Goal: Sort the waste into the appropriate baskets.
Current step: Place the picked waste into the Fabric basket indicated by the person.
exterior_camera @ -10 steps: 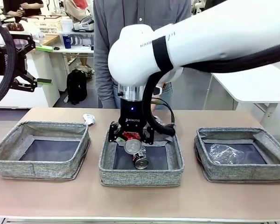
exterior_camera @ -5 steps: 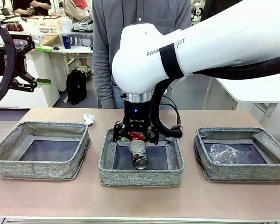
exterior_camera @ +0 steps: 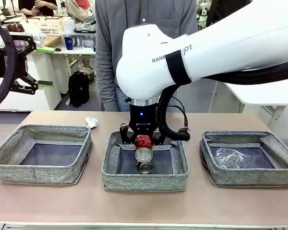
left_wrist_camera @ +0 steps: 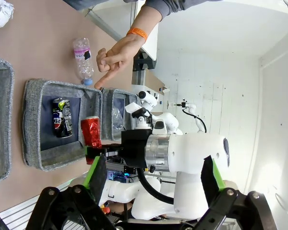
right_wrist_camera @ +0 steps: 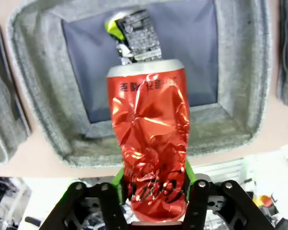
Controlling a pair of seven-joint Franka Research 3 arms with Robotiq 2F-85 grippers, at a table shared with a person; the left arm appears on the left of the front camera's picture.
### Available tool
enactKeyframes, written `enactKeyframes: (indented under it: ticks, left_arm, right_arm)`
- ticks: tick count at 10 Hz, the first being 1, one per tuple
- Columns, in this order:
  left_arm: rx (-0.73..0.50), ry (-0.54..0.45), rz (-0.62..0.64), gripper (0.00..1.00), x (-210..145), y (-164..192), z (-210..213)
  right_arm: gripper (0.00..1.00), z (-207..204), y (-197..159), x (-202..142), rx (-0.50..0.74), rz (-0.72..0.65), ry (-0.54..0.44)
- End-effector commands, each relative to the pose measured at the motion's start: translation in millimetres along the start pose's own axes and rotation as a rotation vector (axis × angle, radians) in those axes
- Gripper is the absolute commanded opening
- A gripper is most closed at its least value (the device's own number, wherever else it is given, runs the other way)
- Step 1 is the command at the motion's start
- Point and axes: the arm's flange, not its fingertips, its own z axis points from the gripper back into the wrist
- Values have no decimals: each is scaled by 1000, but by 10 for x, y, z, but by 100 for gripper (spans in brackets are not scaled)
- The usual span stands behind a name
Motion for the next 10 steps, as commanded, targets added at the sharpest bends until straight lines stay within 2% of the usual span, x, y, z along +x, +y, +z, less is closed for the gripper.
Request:
enactKeyframes:
  ticks: [1,2,8,10]
  left_arm:
    - [-18,-2,-12,100,-4,-9,-11]
    - [-18,-2,-12,100,-4,-9,-11]
    - [-18,-2,-12,100,-4,-9,-11]
    - [-18,-2,-12,100,-4,-9,-11]
  right_arm:
    - [84,31,-5,-53,-48,-36,-40]
    - [100,37,-7,-45,-45,-36,-37]
    - [100,67,-93,-10,-19,-52,-9]
    - [100,283,-290,-33,61,-60,-20]
